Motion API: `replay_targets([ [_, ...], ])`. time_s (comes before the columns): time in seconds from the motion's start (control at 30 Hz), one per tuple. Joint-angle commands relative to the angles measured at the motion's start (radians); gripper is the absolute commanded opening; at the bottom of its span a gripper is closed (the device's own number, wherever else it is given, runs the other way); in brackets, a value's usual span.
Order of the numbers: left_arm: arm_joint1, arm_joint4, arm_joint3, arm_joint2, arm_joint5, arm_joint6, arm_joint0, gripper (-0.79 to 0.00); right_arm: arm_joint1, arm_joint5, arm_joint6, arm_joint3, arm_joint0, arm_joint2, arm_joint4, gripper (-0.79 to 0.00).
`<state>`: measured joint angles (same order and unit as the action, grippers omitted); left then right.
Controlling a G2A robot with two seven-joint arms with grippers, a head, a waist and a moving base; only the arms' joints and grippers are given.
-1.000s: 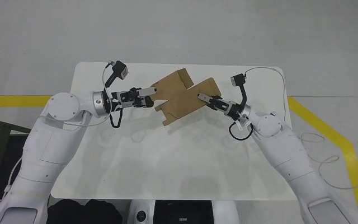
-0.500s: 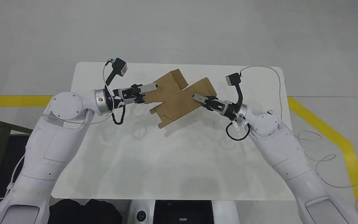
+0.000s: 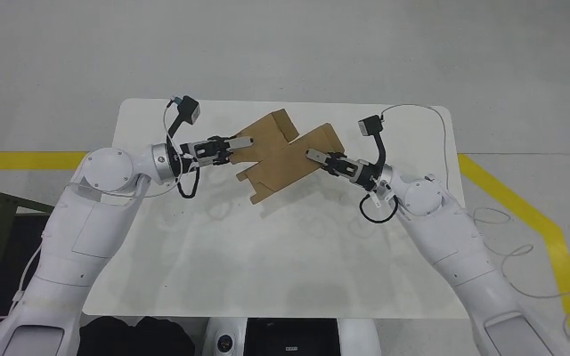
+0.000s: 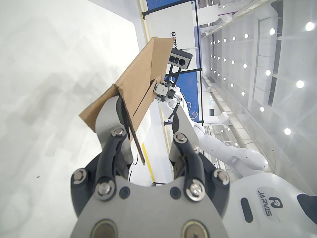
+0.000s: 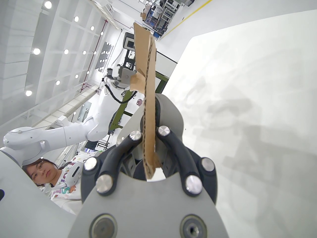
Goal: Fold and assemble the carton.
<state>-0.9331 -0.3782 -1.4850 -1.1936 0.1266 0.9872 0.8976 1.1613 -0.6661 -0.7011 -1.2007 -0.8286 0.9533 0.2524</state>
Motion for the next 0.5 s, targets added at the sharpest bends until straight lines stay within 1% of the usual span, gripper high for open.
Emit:
replay_targets([
  [0.0,0.000,0.008,0.002,-0.001,-0.002,0.003,0.001,-0.406,0.001,0.001,-0.001,0.001,0.001,0.001,0.000,-0.785],
  [0.13,0.000,0.019,0.006,0.000,-0.005,0.013,0.002,-0.422,0.005,-0.001,-0.008,0.003,0.003,0.002,0.000,-0.785],
  [0.2,0.000,0.028,0.007,0.000,-0.007,0.017,0.002,-0.449,0.006,-0.001,-0.009,0.005,0.004,0.003,-0.001,-0.785],
  [0.23,0.000,0.031,0.008,0.000,-0.007,0.019,0.003,-0.493,0.006,-0.001,-0.009,0.006,0.004,0.004,-0.002,-0.785],
  [0.37,0.000,0.039,0.011,0.001,-0.011,0.026,0.004,-0.610,0.009,-0.001,-0.012,0.008,0.004,0.007,-0.003,-0.785],
  [0.4,0.000,0.041,0.011,0.001,-0.013,0.027,0.005,-0.662,0.009,-0.001,-0.012,0.008,0.003,0.008,-0.003,-0.785],
  [0.47,-0.001,0.042,0.012,0.002,-0.014,0.027,0.005,-0.699,0.010,-0.001,-0.014,0.009,0.003,0.010,-0.004,-0.785],
])
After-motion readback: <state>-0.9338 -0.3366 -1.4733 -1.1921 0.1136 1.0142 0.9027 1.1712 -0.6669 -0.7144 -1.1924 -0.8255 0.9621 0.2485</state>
